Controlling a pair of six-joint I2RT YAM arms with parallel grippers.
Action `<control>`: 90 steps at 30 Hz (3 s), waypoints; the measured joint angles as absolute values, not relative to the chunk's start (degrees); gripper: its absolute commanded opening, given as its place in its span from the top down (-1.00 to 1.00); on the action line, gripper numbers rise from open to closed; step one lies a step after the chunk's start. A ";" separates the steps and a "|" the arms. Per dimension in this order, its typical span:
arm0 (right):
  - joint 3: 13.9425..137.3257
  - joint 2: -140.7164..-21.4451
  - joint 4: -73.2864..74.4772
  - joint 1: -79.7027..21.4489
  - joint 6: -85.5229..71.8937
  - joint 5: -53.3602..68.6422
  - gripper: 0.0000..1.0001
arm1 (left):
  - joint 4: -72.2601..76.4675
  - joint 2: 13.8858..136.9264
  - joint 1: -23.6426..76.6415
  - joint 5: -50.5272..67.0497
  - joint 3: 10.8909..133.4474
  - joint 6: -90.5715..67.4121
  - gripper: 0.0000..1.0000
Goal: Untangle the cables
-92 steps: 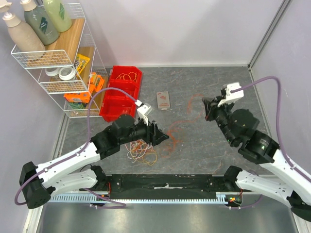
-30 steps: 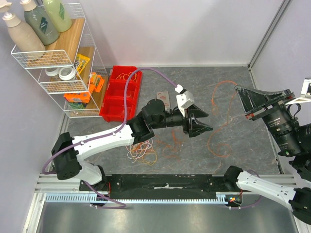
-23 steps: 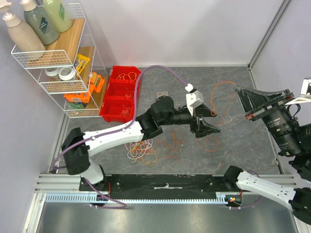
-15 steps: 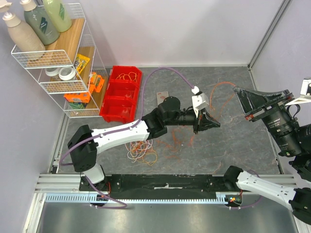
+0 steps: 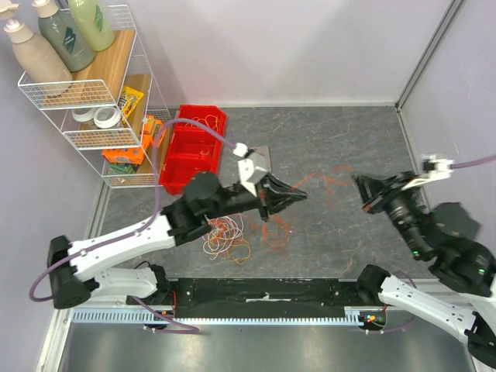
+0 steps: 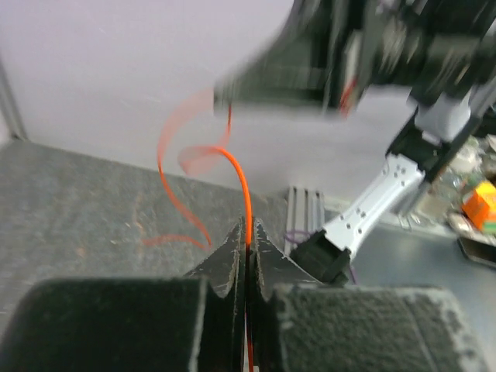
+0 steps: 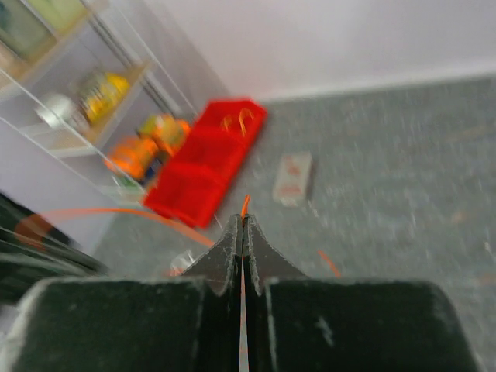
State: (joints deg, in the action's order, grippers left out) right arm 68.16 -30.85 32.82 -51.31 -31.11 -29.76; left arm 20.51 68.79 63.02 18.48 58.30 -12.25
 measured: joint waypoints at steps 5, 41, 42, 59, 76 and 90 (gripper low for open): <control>49.93 -26.79 32.36 -51.27 -36.51 -21.37 1.00 | 18.28 59.05 63.02 9.82 57.49 -10.50 0.96; 53.69 -27.79 39.48 -51.37 -32.75 -23.99 -0.96 | 7.70 77.12 34.98 -30.13 74.83 -7.75 0.96; 53.67 -27.83 39.79 -51.37 -32.75 -24.18 -0.96 | 7.11 78.54 33.89 -30.81 76.42 -8.40 0.96; 53.04 -30.55 40.80 -51.37 -32.80 -24.53 -0.96 | 0.27 95.48 25.08 -37.34 88.66 -16.01 0.97; 52.58 -32.42 40.71 -51.37 -32.97 -24.47 -0.96 | -4.19 98.89 24.08 -47.05 96.92 -15.55 0.97; 51.00 -32.93 39.48 -51.37 -33.41 -23.81 -0.96 | 6.87 87.74 23.59 -18.39 92.20 -16.51 0.96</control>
State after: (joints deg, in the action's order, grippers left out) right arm 51.00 -32.93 39.48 -51.37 -33.41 -23.81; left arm 6.87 87.74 23.59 -18.39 92.20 -16.51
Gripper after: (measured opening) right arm 0.982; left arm 0.033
